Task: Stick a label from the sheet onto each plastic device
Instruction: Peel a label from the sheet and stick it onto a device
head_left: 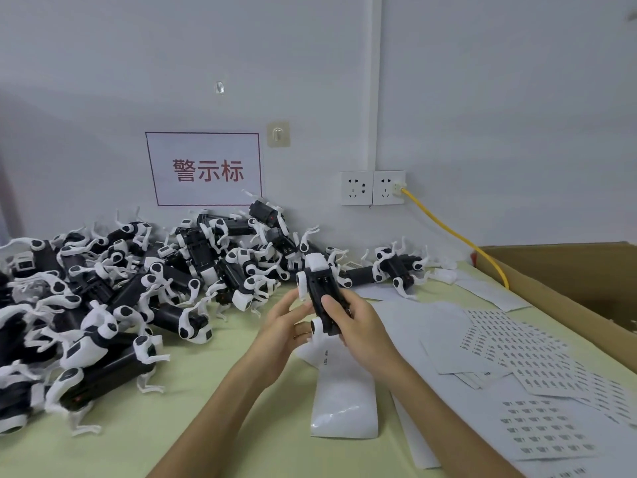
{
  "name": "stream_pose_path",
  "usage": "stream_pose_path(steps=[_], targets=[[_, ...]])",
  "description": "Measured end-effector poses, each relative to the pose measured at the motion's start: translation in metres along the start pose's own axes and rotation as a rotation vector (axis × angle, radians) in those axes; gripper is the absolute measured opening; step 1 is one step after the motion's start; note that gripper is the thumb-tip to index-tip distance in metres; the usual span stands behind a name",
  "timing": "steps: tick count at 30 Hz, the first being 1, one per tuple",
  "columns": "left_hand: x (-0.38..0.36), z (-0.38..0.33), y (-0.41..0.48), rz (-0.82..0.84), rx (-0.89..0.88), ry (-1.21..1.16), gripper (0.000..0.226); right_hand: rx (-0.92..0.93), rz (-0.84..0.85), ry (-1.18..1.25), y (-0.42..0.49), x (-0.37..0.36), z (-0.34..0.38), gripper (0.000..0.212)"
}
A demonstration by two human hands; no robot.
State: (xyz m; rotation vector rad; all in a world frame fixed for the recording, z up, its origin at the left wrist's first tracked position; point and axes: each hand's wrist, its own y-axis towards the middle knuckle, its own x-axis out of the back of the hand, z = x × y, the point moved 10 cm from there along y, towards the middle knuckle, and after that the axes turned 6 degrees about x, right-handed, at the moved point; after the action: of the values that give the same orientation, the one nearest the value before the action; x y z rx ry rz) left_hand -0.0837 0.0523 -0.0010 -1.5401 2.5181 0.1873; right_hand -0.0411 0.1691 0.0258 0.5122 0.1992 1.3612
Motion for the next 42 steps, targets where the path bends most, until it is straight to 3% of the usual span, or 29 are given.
stream_pose_path(steps=[3,7,10,13,19,22,27,32,36,42], targets=[[0.001,0.0,0.0,-0.04,0.001,-0.033,0.037,-0.002,-0.014,0.002,0.0,0.003,0.001,0.019],[0.026,0.002,0.0,-0.243,-0.024,-0.152,0.029,0.013,0.017,0.055,-0.002,-0.006,0.007,0.012],[0.019,0.002,0.002,-0.19,0.003,-0.064,0.018,0.011,0.04,0.046,-0.005,-0.013,0.006,0.015],[-0.001,0.008,0.002,-0.051,0.042,0.041,0.035,0.034,-0.022,-0.041,-0.004,-0.004,0.005,0.005],[-0.033,-0.002,-0.006,0.212,-0.049,-0.015,0.049,-0.081,-0.182,0.09,-0.002,0.018,-0.001,0.027],[-0.034,-0.004,-0.007,0.182,-0.083,0.081,0.051,-0.151,-0.161,0.146,-0.005,0.014,-0.005,0.033],[-0.018,-0.002,-0.008,0.07,-0.03,0.051,0.058,-0.172,-0.026,0.228,-0.005,0.003,0.0,0.038],[-0.017,0.001,-0.012,0.057,0.018,0.081,0.09,-0.202,-0.036,0.261,-0.007,0.004,0.0,0.043],[-0.019,0.002,-0.013,0.062,0.035,0.09,0.071,-0.187,-0.031,0.244,-0.007,0.006,0.0,0.056],[-0.009,0.003,-0.008,0.028,0.047,0.03,0.061,-0.155,0.112,0.179,-0.008,-0.012,-0.002,0.025]])
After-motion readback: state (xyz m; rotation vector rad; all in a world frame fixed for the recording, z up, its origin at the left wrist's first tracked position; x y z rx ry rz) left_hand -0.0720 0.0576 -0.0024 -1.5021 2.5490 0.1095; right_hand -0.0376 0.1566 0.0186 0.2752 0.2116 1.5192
